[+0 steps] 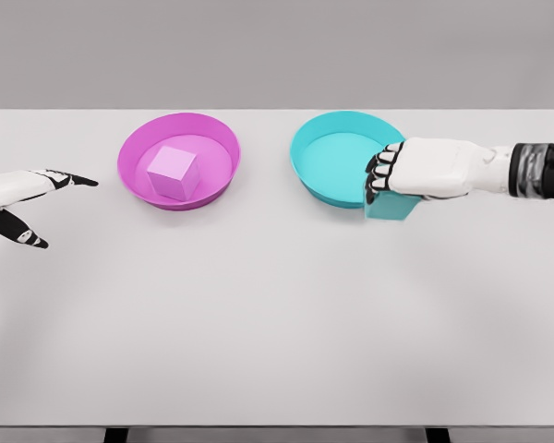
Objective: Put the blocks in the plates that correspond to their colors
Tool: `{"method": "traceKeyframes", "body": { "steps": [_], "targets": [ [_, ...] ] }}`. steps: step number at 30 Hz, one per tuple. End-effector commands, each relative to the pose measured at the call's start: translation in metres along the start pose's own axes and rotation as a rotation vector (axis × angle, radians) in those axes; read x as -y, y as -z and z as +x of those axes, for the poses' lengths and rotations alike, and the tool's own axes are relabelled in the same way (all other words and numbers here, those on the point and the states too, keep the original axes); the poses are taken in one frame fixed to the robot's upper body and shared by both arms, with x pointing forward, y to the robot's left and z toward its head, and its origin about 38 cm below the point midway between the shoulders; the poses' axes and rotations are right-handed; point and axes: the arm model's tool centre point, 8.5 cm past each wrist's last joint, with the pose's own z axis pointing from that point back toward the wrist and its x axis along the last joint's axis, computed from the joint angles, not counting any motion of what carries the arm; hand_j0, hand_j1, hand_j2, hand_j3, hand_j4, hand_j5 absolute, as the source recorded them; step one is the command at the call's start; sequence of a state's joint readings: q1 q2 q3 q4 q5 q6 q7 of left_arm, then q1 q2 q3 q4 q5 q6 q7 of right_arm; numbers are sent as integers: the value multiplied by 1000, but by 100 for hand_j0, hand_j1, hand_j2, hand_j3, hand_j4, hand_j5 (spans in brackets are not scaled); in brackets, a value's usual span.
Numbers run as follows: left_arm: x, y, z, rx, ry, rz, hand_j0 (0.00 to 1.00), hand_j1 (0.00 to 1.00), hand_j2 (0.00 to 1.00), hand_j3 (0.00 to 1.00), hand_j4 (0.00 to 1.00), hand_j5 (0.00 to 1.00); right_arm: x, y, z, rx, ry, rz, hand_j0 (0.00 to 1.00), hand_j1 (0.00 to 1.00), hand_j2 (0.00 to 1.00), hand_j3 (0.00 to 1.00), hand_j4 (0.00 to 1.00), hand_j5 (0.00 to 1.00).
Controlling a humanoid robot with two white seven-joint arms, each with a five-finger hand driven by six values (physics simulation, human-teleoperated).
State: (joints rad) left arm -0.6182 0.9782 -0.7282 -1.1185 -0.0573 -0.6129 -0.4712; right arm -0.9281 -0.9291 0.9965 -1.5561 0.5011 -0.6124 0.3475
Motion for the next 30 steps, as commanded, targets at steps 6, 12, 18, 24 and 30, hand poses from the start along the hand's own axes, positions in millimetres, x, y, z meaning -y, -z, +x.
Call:
{"method": "traceKeyframes", "body": {
  "steps": [6,12,18,24,30],
  "targets": [
    [-1,-1,0,-1,-5,6,100,100,100,100,100,100,8,10,-10,-7,26,-34,62,62,62,62,62,62],
    [-1,0,0,-1,-4,6,100,100,100,100,100,100,16,18,-26,-37,43,-53,62,62,62,62,62,62],
    [0,1,0,2,-5,6,100,100,100,100,100,100,17,32,-41,-63,76,-58,62,62,62,62,62,62],
    [0,1,0,2,-6,5,100,100,100,100,100,100,16,41,-62,-109,113,-53,62,62,62,62,62,62],
    [0,2,1,4,-7,5,100,100,100,100,100,100,21,62,-63,-98,127,-57,63,63,63,63,63,63]
  ]
}}
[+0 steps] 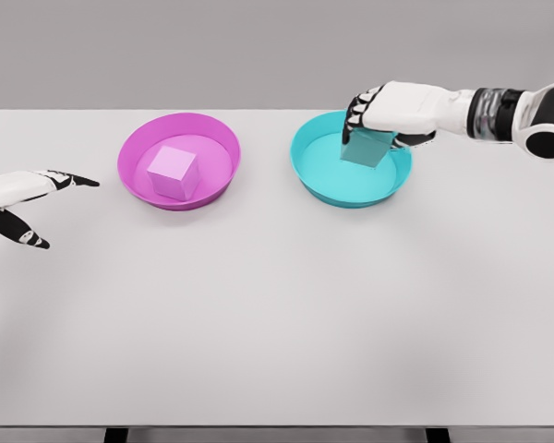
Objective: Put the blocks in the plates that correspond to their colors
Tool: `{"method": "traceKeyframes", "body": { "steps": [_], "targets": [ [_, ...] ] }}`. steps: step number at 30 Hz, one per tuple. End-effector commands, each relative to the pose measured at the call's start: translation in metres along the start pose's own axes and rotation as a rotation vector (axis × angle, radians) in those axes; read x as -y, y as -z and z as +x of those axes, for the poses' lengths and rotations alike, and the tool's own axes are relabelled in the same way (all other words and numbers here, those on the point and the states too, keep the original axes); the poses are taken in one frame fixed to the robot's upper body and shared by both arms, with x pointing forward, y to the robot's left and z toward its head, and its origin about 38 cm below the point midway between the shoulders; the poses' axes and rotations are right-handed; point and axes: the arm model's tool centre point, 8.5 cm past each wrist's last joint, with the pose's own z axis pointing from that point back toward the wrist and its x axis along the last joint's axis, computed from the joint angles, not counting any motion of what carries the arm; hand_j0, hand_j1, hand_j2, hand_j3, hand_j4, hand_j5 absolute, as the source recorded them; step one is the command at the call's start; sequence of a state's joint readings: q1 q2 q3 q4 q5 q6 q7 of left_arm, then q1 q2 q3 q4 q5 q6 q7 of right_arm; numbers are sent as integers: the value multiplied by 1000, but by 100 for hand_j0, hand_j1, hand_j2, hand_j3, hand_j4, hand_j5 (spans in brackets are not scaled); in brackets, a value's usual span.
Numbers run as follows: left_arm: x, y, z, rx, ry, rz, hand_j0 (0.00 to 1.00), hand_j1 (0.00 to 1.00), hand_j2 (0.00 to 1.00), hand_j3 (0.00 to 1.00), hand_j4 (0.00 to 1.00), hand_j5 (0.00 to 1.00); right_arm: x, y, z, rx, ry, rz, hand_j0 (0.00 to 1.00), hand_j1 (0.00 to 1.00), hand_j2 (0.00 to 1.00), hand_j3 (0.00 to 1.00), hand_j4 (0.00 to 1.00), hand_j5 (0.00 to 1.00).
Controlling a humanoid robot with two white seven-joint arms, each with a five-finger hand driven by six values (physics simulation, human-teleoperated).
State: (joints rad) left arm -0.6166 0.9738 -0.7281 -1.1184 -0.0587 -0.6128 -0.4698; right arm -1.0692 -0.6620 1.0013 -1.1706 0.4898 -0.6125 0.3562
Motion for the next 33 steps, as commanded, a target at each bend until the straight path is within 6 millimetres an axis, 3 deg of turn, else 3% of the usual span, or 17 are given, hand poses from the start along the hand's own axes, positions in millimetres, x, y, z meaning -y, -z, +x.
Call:
{"method": "traceKeyframes", "body": {
  "steps": [1,7,8,10,18,25,29,31,33],
  "targets": [
    [-1,0,0,0,-5,5,100,100,100,100,100,100,-7,15,-3,-5,37,24,63,63,63,63,63,63],
    [0,0,0,1,-5,4,100,100,100,100,100,100,0,22,-9,-20,46,22,64,64,64,64,64,64],
    [-1,0,0,0,-4,4,100,100,100,100,100,100,1,24,-12,-30,54,23,70,70,70,70,70,70],
    [-1,0,0,0,-4,4,100,100,100,100,100,100,-1,28,-13,-31,64,25,98,98,98,98,98,98],
    [0,1,1,3,-4,3,100,100,100,100,100,100,5,27,-13,-29,61,13,100,100,100,100,100,100],
    [0,1,1,5,-2,1,100,100,100,100,100,100,12,-31,-23,-53,58,-38,100,100,100,100,100,100],
    [0,1,1,3,-4,1,100,100,100,100,100,100,14,-62,-34,-87,115,-165,100,100,100,100,100,100],
    [0,1,1,3,-4,1,100,100,100,100,100,100,2,-76,-33,-84,186,-196,100,100,100,100,100,100],
    [0,1,1,3,-4,1,100,100,100,100,100,100,-12,-74,-16,-40,209,-185,100,100,100,100,100,100]
  ]
}}
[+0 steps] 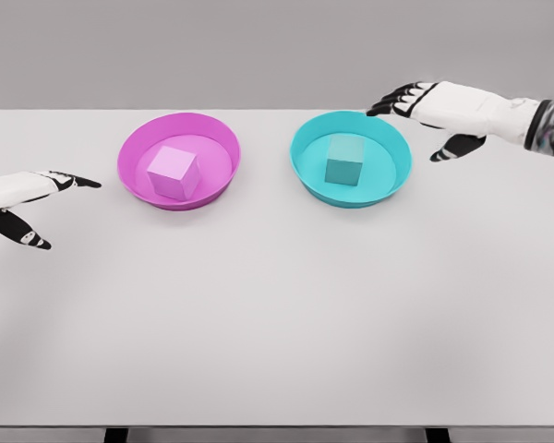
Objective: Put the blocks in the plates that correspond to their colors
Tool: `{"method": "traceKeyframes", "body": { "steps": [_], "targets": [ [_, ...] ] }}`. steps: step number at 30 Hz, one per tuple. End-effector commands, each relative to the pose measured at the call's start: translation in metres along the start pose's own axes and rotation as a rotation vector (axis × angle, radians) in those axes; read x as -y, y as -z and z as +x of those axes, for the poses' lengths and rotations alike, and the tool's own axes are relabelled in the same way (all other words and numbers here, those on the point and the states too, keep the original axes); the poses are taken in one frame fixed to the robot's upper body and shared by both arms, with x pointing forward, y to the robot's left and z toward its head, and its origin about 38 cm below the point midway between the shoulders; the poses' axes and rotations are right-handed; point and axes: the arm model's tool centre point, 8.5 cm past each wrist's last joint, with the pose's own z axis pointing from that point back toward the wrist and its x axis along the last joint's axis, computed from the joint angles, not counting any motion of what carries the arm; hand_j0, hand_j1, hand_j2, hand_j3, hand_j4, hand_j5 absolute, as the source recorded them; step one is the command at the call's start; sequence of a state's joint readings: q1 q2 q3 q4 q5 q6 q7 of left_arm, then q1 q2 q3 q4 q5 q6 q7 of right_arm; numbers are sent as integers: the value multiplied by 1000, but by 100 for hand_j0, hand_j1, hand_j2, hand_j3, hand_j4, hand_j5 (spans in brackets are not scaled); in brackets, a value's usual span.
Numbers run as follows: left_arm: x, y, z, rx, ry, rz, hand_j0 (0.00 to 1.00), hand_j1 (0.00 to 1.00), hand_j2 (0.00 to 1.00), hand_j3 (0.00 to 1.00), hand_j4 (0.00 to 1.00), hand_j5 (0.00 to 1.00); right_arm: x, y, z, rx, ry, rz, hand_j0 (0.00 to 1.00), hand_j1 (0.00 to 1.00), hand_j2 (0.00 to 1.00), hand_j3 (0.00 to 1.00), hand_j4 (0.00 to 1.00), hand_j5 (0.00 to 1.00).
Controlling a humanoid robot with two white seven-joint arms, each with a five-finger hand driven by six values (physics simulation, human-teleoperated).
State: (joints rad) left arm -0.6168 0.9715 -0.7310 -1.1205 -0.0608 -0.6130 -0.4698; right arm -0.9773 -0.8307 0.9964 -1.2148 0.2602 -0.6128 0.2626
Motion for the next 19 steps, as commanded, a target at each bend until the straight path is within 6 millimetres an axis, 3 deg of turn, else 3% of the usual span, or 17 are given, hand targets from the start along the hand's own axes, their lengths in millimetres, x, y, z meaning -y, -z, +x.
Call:
{"method": "traceKeyframes", "body": {
  "steps": [1,2,6,13,19],
  "targets": [
    [-1,0,0,0,-5,5,100,100,100,100,100,100,12,-12,7,20,7,-41,100,100,100,100,100,100],
    [-1,-1,0,-1,-6,5,100,100,100,100,100,100,-5,-17,7,16,28,-14,100,100,100,100,100,100],
    [-1,-1,0,-1,-6,5,100,100,100,100,100,100,-35,-47,4,-21,47,66,100,100,100,100,100,100],
    [-1,-2,-1,-4,-6,5,100,100,100,100,100,100,-36,-82,9,-40,16,111,100,100,100,100,100,100],
    [-1,-2,-1,-4,-6,5,100,100,100,100,100,100,-37,-79,10,-35,19,111,100,100,100,100,100,100]
  ]
}}
